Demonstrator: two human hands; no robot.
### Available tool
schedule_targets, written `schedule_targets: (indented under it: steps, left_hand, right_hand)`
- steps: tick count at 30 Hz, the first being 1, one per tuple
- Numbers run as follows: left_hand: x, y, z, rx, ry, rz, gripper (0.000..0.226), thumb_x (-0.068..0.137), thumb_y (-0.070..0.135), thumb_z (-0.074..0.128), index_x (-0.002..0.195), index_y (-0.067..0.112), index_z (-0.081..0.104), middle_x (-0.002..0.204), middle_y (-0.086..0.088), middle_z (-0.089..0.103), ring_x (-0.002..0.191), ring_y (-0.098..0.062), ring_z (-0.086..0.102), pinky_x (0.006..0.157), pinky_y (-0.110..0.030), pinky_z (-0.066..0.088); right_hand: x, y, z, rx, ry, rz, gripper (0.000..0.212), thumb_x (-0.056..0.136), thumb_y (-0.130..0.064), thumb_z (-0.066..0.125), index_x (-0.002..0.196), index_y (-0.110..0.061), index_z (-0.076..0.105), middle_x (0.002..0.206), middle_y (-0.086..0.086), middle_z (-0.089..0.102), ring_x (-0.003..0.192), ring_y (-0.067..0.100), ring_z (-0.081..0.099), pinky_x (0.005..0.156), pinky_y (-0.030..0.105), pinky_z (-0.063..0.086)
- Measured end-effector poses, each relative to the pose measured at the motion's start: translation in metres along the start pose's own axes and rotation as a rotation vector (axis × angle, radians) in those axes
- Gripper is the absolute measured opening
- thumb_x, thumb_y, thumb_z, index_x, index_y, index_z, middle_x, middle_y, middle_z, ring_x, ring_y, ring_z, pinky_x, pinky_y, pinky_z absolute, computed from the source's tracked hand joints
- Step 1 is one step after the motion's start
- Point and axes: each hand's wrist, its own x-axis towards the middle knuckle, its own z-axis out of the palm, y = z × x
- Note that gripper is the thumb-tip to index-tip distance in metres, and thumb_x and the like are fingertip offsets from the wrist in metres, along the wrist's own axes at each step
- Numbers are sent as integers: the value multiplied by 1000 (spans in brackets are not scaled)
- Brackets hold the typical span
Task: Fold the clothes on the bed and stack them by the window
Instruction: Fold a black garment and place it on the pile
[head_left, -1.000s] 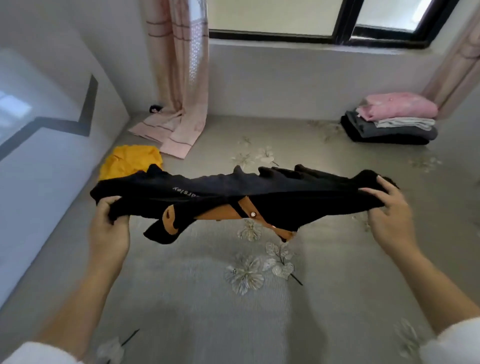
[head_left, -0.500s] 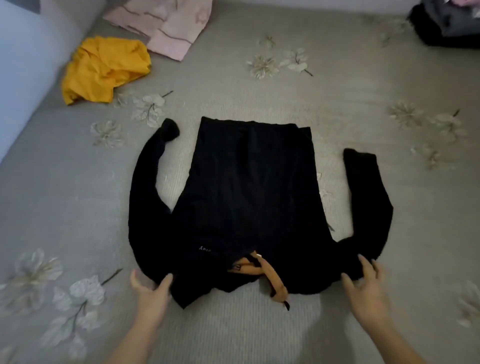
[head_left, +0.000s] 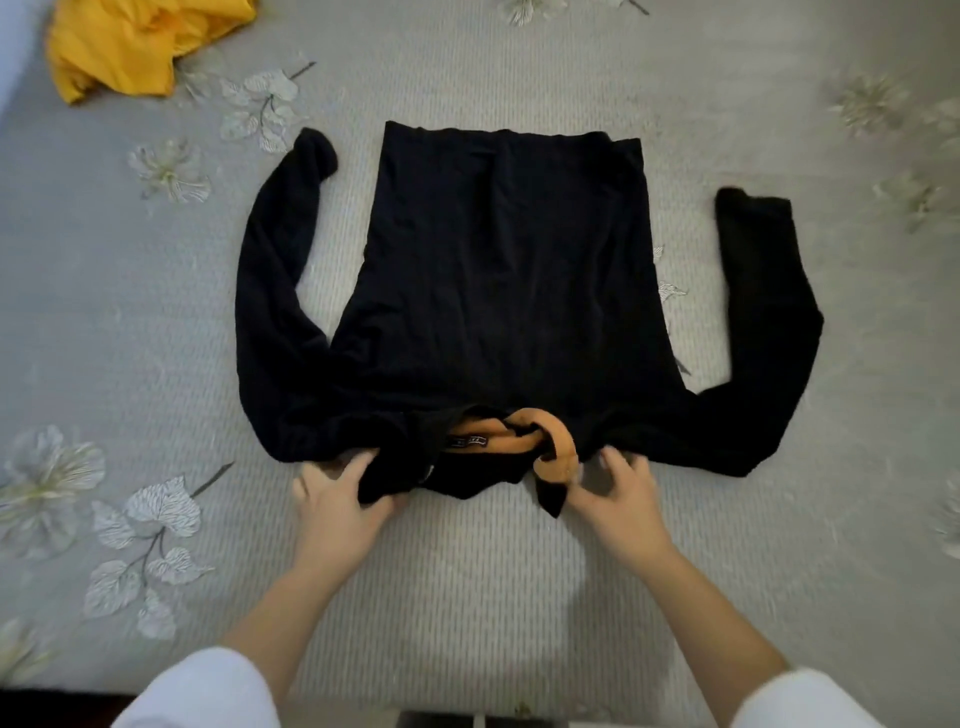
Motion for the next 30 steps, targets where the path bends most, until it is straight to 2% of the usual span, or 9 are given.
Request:
schedule_targets:
  steps: [2,5,10,14,18,22,24,26,30]
  left_hand:
    - [6,12,-4,-75,37,76,27,85,34,68,108,20,66,115,-4,45,112,-22,38,94,-31,39]
    - [2,25,-17,-519,-84,55,10,85,26,69,81,17,70,90,2,68,92,-15,64,80,-28,49]
    - [-20,30,-27,-903,-179,-185,11,82,11,67,84,19,75,89,-5,75,91,-23,70,85,-41,53]
    - [-27,30,-25,-698,-1,-134,14,79,12,73,85,13,60,84,-13,67,86,-29,66,71,-40,53]
    - [-35,21,-35,-477,113,76,47,76,14,74,104,41,49,93,12,59,87,3,58,67,-15,43]
    - [-54,3,-27,-74,-98,301,52,78,15,72,123,34,54,100,15,42,88,4,50,72,-8,43]
    - [-62,-2,-19,142,-398,253,65,80,37,67,139,39,40,104,13,34,87,0,49,73,-11,46]
    - [-62,-6,-16,318,-608,192,83,75,60,58,147,43,21,108,11,35,90,-3,50,75,-16,45]
    - [-30,15,-28,270,-534,186,52,76,58,54,125,40,54,80,14,58,72,-1,58,62,-18,45]
  right_hand:
    - [6,-6,-1,-16,-44,-11,12,88,-35,64,93,-24,67,109,3,53,111,17,43,94,32,40]
    - [3,-11,-4,165,-90,11,19,95,-27,55,85,-26,71,94,-5,66,98,9,57,78,18,41]
    - [-10,-10,1,800,-352,268,46,83,-44,64,124,-23,60,121,-4,67,115,13,60,98,39,46]
    - [-18,-26,20,419,-43,79,19,81,-21,74,98,-26,68,95,-8,72,94,7,66,81,23,52]
    - [-18,-37,-2,260,273,-120,19,79,-8,63,82,-26,60,70,-8,64,64,5,62,54,21,49]
    - [-33,-34,-17,-633,-71,-301,29,75,-18,61,100,-32,62,79,-8,67,73,8,65,57,18,47]
    - [-38,-31,-9,-731,-500,-186,36,78,-36,64,114,-31,62,99,-5,69,94,14,65,74,27,53]
    - [-39,-31,-5,-556,-736,-41,60,78,-59,64,128,-27,57,96,-8,69,87,2,64,71,20,52]
    - [-11,-36,-13,-357,-363,-46,34,89,-47,59,115,-25,64,59,-4,63,55,-1,60,47,15,42]
